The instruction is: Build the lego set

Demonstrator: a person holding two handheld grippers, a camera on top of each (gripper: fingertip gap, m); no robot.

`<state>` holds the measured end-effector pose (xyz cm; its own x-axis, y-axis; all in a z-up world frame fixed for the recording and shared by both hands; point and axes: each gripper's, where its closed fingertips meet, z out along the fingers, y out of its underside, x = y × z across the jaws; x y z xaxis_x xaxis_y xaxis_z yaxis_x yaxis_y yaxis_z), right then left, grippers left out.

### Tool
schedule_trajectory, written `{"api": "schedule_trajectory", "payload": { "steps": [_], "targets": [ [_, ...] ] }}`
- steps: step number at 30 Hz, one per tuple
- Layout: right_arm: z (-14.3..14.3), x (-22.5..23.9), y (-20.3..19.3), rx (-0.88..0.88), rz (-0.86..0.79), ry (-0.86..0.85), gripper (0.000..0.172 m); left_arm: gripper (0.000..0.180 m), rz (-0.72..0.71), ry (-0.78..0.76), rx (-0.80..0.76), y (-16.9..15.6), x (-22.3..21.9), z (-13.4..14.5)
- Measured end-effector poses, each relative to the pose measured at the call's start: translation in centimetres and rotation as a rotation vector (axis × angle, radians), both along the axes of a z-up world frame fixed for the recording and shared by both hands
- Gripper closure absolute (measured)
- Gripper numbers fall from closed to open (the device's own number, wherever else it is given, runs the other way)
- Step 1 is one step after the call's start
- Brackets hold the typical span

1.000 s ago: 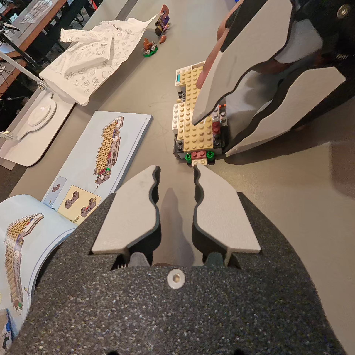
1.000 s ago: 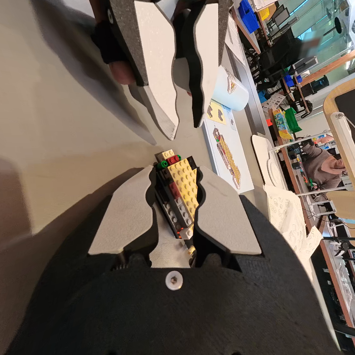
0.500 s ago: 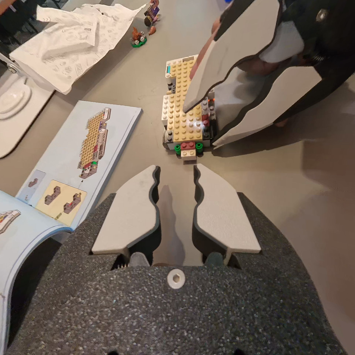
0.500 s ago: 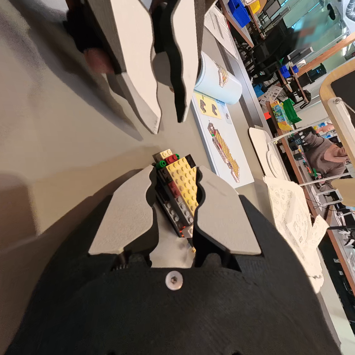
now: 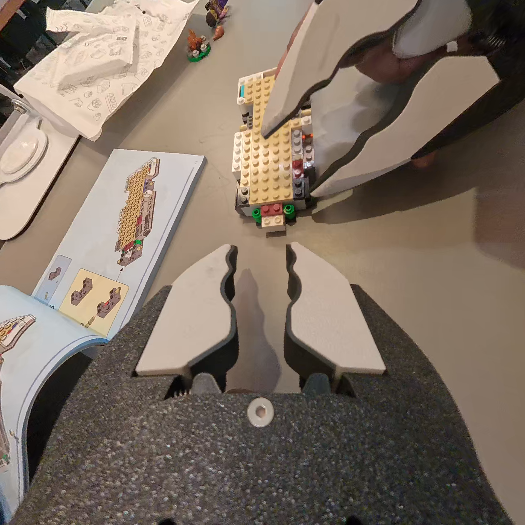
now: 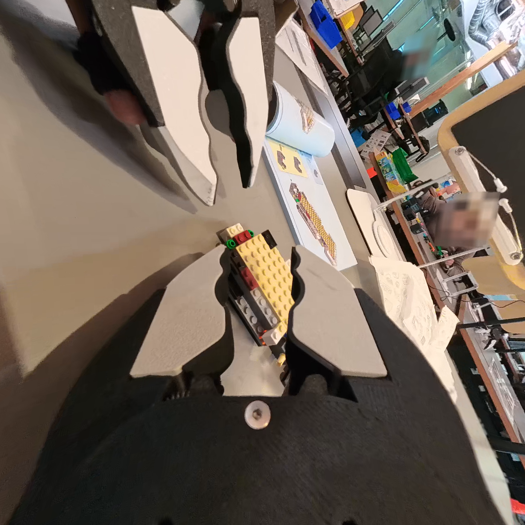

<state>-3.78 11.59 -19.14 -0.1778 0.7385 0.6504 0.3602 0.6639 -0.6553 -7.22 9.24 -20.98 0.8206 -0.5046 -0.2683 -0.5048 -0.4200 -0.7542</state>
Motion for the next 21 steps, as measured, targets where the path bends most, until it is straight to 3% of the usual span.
{"api": "schedule_trajectory", "payload": {
  "steps": [7,21],
  "targets": [
    [-0.08,0.09,0.07,-0.068,0.004,-0.009,0.131,0.147,0.009,-0.023,0.0,0.03,-0.16,0.18],
    [-0.64,0.34,-0.16,0.044,-0.006,-0.008,0.132,0.147,0.025,-0.149,-0.038,-0.37,-0.49,0.6]
  ]
}}
